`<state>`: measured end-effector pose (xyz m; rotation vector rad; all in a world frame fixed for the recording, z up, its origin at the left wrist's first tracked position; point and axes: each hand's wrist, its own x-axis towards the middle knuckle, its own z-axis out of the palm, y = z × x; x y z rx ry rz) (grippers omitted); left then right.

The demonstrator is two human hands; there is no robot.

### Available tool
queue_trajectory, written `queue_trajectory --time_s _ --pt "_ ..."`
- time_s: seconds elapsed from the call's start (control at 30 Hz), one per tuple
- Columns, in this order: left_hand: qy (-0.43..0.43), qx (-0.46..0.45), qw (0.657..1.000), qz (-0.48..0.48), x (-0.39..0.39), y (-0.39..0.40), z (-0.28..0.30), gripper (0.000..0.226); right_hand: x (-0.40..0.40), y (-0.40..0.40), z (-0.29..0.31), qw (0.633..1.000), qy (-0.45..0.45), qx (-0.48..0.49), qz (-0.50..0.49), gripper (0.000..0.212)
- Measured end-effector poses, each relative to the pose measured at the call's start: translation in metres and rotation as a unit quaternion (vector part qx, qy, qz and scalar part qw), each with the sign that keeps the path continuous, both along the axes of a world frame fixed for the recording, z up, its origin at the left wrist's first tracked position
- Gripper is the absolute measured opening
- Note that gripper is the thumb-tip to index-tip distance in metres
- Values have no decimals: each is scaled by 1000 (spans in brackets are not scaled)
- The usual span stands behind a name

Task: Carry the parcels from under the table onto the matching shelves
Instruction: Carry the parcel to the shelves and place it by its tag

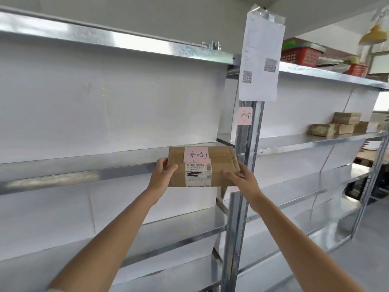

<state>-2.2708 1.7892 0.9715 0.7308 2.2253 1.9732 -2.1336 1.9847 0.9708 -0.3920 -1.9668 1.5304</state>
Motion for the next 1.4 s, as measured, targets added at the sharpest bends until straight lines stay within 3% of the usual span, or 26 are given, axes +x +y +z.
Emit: queue_trajectory --time_s 0.2,0.57,0.73,0.97,1.17,1.4 --pt "-11 10 1000 15 -41 48 18 53 -63 70 20 999 20 -6 37 62" --pt "23 -28 992 118 -109 114 42 61 -183 156 43 990 -35 110 80 56" --pt "-14 -67 986 150 -135 123 35 48 -217 163 37 958 -159 217 104 55" --pt "-6 -99 981 170 -149 126 32 52 -234 167 35 943 -196 251 98 54" --pt "7 -125 973 195 -144 122 32 77 -230 169 34 944 -198 246 97 65" --pt "49 -172 960 215 -111 100 28 67 -194 159 23 957 -152 239 57 72"
